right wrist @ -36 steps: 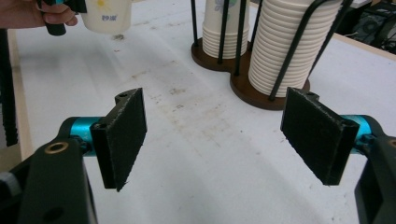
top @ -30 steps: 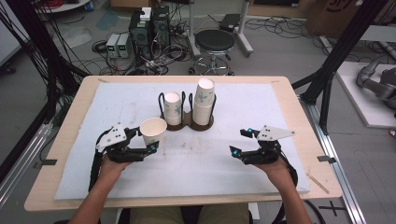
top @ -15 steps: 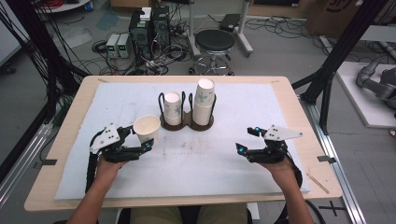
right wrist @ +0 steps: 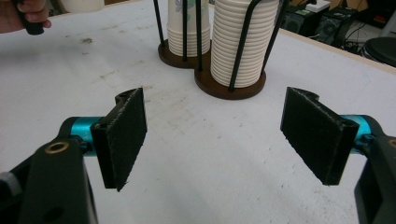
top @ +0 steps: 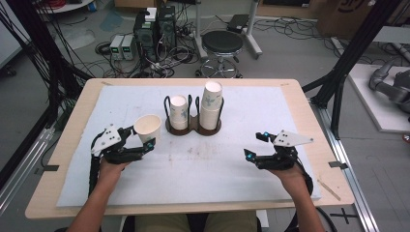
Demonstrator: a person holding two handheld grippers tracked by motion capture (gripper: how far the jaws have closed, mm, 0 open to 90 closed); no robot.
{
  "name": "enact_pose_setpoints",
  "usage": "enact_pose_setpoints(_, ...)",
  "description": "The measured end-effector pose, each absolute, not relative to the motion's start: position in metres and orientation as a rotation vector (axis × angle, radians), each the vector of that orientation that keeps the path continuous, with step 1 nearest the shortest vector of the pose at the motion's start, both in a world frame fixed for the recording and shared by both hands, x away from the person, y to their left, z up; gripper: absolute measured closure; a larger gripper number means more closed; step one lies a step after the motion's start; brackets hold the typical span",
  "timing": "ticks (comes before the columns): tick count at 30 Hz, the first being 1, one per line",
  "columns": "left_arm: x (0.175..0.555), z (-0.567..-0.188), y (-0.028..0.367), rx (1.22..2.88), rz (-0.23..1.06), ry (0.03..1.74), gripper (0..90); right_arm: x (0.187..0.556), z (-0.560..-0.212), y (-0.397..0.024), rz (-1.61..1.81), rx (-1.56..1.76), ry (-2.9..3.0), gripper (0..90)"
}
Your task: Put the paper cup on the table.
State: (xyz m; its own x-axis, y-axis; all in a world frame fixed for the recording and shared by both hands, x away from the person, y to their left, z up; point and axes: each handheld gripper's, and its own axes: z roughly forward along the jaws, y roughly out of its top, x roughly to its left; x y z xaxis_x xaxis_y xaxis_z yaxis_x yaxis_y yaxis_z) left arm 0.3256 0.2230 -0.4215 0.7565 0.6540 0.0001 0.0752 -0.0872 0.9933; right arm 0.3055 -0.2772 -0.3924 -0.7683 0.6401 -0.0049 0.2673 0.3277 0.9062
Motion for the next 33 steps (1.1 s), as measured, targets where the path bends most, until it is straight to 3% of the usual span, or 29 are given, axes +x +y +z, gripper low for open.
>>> enact_pose_setpoints(14,0.348,-0.441,0.231,1.658,0.524,0.753,33.6,0.301,-0.393,-0.280,1.419,0.800,2.235,23.6)
enact_pose_setpoints(33,0.352,-0.451,0.215,1.886,0.582,0.918,35.0,0.301,-0.394,-0.281,1.419,0.799,2.246,23.9)
